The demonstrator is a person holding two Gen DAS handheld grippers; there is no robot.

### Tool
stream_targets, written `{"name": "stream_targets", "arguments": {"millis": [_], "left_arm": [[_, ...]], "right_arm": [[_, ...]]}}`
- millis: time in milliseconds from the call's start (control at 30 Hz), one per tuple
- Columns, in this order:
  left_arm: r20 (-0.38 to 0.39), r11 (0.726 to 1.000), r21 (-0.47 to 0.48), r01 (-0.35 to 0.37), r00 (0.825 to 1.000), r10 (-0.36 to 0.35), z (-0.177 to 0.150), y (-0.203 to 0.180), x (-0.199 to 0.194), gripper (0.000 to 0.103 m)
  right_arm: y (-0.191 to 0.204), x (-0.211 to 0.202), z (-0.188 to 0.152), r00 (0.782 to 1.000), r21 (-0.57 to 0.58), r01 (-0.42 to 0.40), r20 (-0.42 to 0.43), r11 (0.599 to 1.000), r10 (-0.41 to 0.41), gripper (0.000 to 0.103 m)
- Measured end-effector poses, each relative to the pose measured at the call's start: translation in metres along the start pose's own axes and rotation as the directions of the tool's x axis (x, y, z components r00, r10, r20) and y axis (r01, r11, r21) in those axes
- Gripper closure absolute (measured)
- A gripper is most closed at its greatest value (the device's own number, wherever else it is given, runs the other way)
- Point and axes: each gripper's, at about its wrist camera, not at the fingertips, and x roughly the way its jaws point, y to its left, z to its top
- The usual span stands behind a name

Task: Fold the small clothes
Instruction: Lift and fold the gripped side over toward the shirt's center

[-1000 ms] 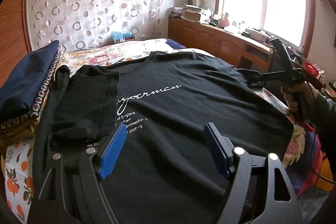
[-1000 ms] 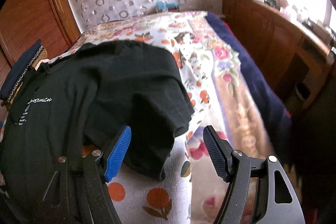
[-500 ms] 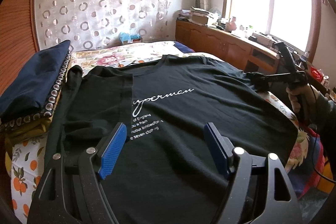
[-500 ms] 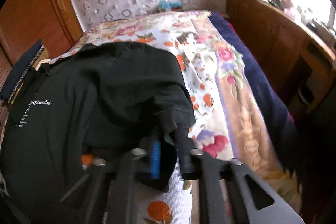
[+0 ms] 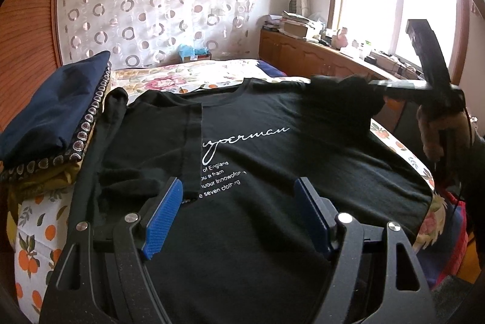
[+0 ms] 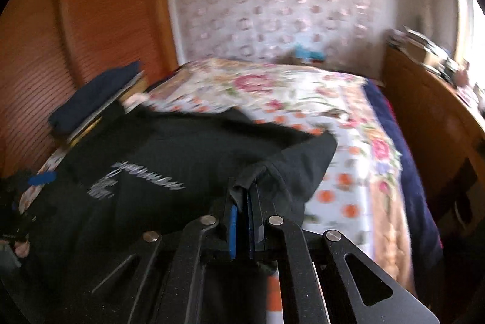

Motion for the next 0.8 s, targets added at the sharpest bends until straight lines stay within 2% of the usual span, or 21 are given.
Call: {"name": "stream_targets", "arguments": {"millis": [100,133,167,233,333,567,667,800], "left_arm": [[0.003,1.000,-0.004,-0.001,1.000,0.001,0.000,0.001,-0.001,0.026],[0.004,1.000,-0.005,-0.003,1.000,0.003,-0.001,0.002,-0.002,0.026],[0.005,1.000,-0.006,-0.003,1.000,0.003,-0.001,0.002,-0.002,0.026],[0.007,1.000,-0.010,-0.003,1.000,0.003,-0.001,0.004,-0.003,0.026],[0.009,1.000,-0.015,-0.003,1.000,0.003,-0.002,0.005,-0.003,0.026],[0.009,1.000,-0.011,-0.001,1.000,0.001,-0.002,0.005,-0.004,0.026],[0.010,1.000,-0.012,-0.001,1.000,0.001,-0.002,0.005,-0.004,0.026],[0.006,1.000,-0.013,-0.003,1.000,0.003,-0.002,0.004,-0.004,0.026]], "right_arm": [[0.026,0.018,-0.016,0.996,-0.036,-0.063,-0.070,0.997,0.060,0.096],[0.031,0.025,-0.021,0.994,-0.047,-0.066,-0.094,0.997,0.062,0.091],[0.035,0.030,-0.027,0.992,-0.056,-0.064,-0.113,0.996,0.057,0.081],[0.038,0.038,-0.036,0.988,-0.063,-0.075,-0.143,0.995,0.065,0.078],[0.031,0.042,-0.036,0.987,-0.058,-0.055,-0.152,0.997,0.046,0.077],[0.009,0.027,-0.018,0.994,-0.015,0.026,-0.102,1.000,-0.028,0.076],[-0.006,0.034,-0.016,0.991,0.001,0.072,-0.112,0.997,-0.071,0.061],[-0.025,0.059,-0.020,0.981,0.040,0.124,-0.153,0.991,-0.116,0.060]]}}
